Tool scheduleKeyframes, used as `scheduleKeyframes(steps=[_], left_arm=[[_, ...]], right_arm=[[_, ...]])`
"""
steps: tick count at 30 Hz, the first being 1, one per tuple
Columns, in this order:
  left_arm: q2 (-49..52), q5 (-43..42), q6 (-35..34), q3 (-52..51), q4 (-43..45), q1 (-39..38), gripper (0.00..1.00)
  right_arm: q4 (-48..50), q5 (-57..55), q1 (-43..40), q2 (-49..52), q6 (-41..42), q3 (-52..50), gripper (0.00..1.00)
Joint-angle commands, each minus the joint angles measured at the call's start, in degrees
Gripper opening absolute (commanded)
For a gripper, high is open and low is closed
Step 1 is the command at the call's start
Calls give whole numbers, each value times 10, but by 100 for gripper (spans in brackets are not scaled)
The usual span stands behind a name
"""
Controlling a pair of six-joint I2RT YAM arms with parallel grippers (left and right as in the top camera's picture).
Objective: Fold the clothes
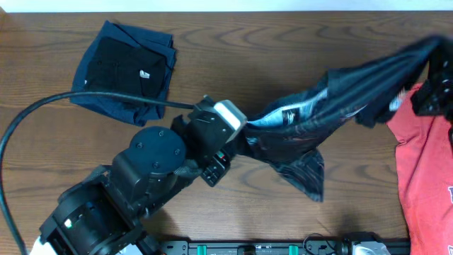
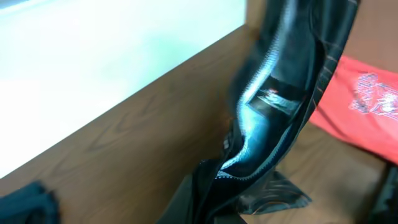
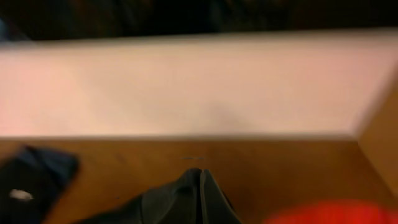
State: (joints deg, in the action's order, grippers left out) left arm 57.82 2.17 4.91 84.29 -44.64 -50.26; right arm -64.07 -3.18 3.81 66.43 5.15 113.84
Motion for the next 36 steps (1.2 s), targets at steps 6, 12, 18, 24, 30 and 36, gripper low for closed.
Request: scheduleKeyframes(steps=[6, 12, 18, 24, 30, 36], left_arm=[[-6, 89, 3, 18, -30, 2, 6], [-6, 91, 4, 85, -49, 2, 6], [9, 110, 37, 210, -83, 2, 6], [40, 110, 84, 365, -135, 2, 6], [58, 121, 125, 491, -149, 2, 6], [75, 176, 150, 521, -153, 2, 6]], right_arm=[[-105, -215, -4, 53, 95, 5, 1], [-98, -242, -4, 52, 130, 5, 1], [-37, -178, -4, 0, 130, 10, 1], [5, -89, -4, -86, 130, 35, 1], [28, -49, -4, -146, 131, 64, 1], [31, -54, -4, -149, 131, 68, 1]])
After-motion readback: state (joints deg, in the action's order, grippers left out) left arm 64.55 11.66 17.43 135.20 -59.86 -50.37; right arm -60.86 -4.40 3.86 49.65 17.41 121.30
